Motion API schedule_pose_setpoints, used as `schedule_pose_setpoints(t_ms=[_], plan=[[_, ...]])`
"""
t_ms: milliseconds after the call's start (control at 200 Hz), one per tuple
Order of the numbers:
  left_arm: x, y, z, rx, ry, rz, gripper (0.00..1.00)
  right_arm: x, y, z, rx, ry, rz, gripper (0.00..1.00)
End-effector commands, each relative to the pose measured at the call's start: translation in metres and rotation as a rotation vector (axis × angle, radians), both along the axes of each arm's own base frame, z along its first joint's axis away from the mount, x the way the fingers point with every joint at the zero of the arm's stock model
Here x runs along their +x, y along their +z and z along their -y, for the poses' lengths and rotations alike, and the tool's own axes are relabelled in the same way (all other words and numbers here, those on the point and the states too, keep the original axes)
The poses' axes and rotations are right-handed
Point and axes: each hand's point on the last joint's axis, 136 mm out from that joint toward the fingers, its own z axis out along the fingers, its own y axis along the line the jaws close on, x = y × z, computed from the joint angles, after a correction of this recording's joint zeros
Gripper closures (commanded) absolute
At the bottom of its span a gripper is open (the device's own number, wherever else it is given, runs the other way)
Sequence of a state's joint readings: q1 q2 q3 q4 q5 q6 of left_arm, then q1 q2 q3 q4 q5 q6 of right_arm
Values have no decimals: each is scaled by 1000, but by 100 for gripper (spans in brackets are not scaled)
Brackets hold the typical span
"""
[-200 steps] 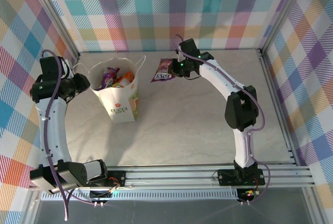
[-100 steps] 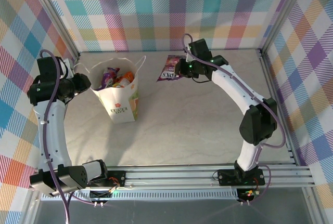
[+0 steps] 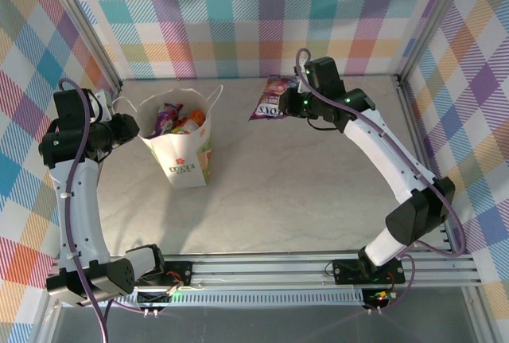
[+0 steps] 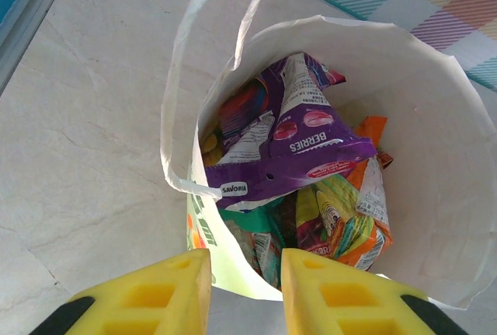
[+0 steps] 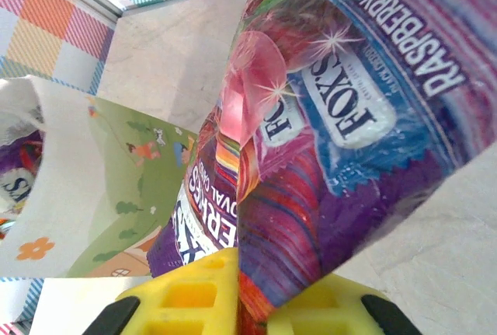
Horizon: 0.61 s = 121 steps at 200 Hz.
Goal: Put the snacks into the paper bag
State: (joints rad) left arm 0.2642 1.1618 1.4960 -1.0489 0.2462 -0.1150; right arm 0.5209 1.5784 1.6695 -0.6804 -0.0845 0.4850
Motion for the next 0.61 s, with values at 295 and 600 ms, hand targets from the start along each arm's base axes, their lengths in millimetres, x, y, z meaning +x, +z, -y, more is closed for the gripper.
schedule_pose_setpoints(t_ms=[295,600], plan=[[-4,7,3,-4,-6,17,69,-27,79,-23,37,108,184,87],[-2,7,1,4,5,31,68,-47,127,-53,34,186,316,87]])
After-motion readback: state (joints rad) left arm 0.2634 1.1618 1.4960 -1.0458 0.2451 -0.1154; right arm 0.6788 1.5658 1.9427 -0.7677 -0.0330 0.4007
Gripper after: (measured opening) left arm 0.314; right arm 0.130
